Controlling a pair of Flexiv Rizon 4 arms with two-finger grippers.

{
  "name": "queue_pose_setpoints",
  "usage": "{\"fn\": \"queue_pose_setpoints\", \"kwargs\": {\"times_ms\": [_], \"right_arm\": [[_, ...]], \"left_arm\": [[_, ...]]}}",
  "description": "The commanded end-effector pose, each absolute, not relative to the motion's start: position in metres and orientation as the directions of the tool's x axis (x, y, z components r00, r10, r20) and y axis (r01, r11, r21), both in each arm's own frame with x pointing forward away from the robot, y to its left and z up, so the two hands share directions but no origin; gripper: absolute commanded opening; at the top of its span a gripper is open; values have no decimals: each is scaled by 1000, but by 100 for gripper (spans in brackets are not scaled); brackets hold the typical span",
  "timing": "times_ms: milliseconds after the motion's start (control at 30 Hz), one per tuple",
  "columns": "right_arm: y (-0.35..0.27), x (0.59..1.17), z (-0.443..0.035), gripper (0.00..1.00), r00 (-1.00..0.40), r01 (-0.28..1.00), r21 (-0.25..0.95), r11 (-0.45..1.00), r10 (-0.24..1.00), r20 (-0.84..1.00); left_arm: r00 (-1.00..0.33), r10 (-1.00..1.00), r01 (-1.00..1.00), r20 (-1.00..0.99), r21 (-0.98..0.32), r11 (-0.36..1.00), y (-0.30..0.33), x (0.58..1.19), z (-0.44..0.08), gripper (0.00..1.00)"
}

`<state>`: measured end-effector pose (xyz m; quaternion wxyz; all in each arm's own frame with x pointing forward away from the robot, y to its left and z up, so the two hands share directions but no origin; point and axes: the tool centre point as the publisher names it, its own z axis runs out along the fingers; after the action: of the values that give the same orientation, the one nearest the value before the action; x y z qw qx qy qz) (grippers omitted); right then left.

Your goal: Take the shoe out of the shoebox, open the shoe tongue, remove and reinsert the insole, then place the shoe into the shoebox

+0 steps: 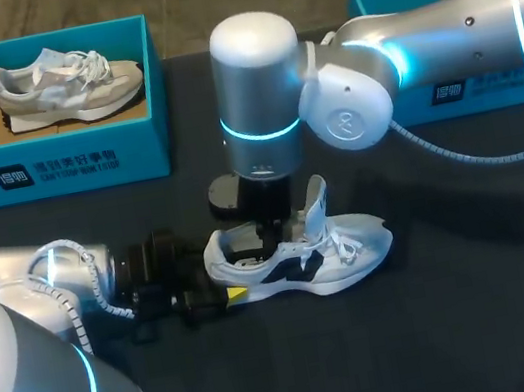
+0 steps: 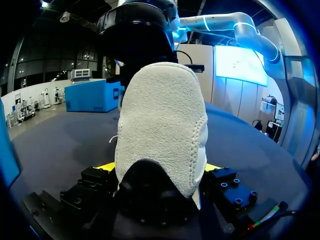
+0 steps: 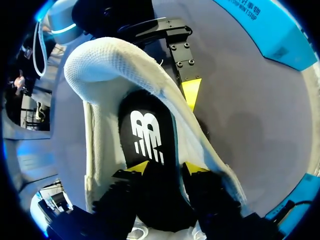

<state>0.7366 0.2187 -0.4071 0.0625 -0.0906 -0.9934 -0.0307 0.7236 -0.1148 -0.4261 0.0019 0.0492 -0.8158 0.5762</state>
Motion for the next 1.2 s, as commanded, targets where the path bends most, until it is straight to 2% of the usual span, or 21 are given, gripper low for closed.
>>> {"fn": "queue_pose_setpoints", "kwargs": {"times_ms": [33, 300, 467, 1200], "right_arm": [[230, 719, -454, 33, -972, 188, 47, 981, 180, 150], [229, 707, -466, 19, -966, 202, 35, 979, 194, 170], [229, 705, -466, 0, -966, 206, 33, 978, 198, 168], [205, 711, -399, 0, -972, 231, 116, 966, 224, 72]], "left_arm": [[-995, -78, -82, 59, -939, 335, -115, 727, -430, 0], [-995, -78, -82, 59, -939, 335, -115, 727, -430, 0], [-995, -78, -82, 59, -939, 335, -115, 727, -430, 0], [-995, -78, -82, 59, -939, 335, -115, 727, -430, 0]]}}
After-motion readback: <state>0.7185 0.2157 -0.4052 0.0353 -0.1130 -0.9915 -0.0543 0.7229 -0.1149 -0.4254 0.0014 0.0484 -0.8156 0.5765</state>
